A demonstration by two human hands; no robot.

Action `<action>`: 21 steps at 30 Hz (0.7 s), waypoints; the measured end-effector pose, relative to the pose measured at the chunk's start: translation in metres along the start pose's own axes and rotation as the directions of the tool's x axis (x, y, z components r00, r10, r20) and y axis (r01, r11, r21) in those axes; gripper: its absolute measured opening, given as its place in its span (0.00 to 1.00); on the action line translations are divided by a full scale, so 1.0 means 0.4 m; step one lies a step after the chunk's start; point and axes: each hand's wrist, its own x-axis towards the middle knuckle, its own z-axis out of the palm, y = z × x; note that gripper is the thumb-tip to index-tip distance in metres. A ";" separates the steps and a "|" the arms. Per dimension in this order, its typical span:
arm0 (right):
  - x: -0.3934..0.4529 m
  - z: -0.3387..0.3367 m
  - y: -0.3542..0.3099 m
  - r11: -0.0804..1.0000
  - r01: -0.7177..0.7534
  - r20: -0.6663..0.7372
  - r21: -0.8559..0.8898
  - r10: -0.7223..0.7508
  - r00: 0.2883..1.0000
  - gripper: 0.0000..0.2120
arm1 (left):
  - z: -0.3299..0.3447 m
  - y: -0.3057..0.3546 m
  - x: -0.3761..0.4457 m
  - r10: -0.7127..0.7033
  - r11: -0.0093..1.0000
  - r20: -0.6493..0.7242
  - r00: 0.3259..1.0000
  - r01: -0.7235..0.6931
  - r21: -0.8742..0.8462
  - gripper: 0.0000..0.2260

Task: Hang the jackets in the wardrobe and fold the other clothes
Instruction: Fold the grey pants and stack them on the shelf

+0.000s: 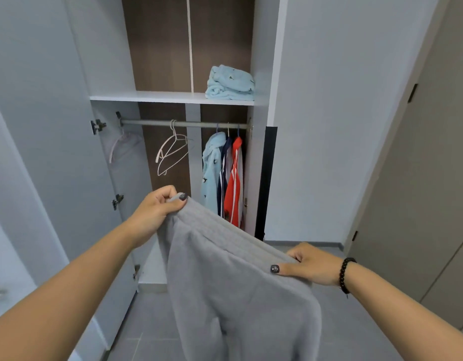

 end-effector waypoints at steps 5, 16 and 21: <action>0.008 -0.049 0.047 0.993 -0.054 0.063 -0.103 0.061 0.996 0.33 | -0.051 -0.040 0.009 -0.013 0.983 -0.086 0.996 0.028 0.182 0.18; 0.028 -0.107 0.080 0.704 -0.076 0.050 -0.706 0.156 0.986 0.09 | -0.076 -0.036 0.011 0.023 0.873 -0.029 0.999 -0.006 0.488 0.12; 0.048 -0.113 0.108 0.474 -0.172 -0.077 -0.864 0.214 0.974 0.07 | -0.038 -0.035 -0.007 -0.085 0.767 0.290 0.953 -0.123 0.630 0.10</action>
